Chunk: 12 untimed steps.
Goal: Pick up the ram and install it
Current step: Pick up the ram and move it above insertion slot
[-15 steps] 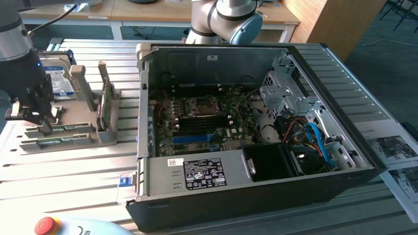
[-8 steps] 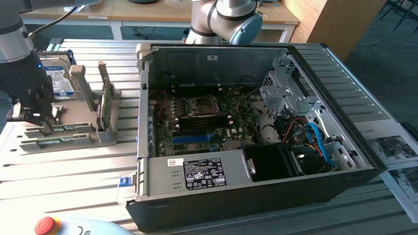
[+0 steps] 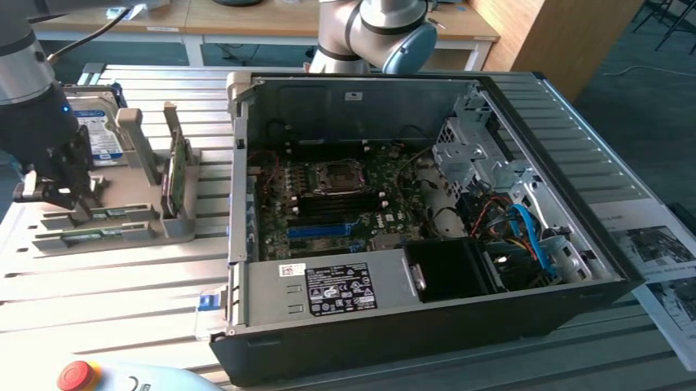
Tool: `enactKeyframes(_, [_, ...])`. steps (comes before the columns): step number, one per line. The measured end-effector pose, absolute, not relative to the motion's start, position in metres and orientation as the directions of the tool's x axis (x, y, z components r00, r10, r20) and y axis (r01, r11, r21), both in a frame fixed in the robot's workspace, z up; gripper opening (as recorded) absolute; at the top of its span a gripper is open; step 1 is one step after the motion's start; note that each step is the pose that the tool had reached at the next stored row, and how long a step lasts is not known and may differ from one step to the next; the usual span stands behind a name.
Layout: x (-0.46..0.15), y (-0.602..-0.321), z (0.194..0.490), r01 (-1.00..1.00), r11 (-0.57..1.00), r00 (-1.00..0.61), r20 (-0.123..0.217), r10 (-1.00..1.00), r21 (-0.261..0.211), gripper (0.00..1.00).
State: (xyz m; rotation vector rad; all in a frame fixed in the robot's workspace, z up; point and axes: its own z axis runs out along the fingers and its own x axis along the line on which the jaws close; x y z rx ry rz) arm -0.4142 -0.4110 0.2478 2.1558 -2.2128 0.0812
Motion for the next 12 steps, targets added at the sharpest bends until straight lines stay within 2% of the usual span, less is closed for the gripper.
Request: enactKeyframes(12, [-0.4143,-0.4111,0.2479,-1.0,0.026,-0.027,0.073,-0.997,-0.015,0.3])
